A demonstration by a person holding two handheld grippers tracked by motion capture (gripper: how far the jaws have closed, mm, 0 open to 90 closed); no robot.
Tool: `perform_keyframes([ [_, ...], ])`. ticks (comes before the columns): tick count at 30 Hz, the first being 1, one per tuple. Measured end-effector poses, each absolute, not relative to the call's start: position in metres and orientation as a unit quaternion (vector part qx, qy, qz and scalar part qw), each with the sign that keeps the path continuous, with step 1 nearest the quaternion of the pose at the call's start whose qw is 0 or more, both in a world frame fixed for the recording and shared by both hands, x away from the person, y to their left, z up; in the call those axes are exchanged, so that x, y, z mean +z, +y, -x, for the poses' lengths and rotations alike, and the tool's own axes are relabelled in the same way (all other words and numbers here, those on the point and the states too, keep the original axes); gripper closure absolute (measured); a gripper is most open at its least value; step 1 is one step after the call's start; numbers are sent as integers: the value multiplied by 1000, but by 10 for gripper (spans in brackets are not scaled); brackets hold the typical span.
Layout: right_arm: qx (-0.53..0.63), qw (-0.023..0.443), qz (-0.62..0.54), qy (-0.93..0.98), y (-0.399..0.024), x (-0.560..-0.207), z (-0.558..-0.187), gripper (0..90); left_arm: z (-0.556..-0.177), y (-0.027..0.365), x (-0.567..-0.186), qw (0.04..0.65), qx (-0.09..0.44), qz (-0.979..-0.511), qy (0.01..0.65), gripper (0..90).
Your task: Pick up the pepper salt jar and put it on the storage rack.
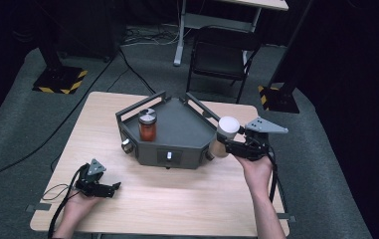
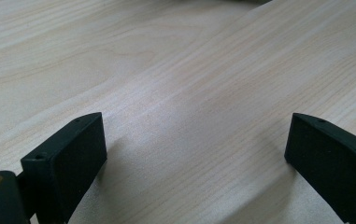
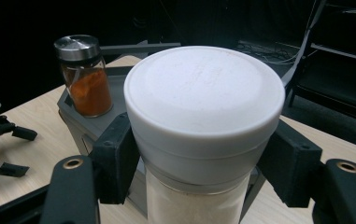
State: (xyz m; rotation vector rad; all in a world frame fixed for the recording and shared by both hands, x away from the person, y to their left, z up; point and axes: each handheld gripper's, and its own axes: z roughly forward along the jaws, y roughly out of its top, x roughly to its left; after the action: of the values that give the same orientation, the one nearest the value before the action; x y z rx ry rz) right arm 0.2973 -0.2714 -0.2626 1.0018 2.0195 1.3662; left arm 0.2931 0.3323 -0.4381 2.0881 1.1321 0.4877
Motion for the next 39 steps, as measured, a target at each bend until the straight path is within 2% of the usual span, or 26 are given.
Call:
perform_keyframes([
  [11, 503, 255, -357, 745, -252, -256, -316, 338, -293, 332, -438, 350, 188, -807, 437, 53],
  [39, 481, 237, -374, 757, -212, -270, -366, 337, -294, 332, -438, 350, 188, -807, 436, 52],
])
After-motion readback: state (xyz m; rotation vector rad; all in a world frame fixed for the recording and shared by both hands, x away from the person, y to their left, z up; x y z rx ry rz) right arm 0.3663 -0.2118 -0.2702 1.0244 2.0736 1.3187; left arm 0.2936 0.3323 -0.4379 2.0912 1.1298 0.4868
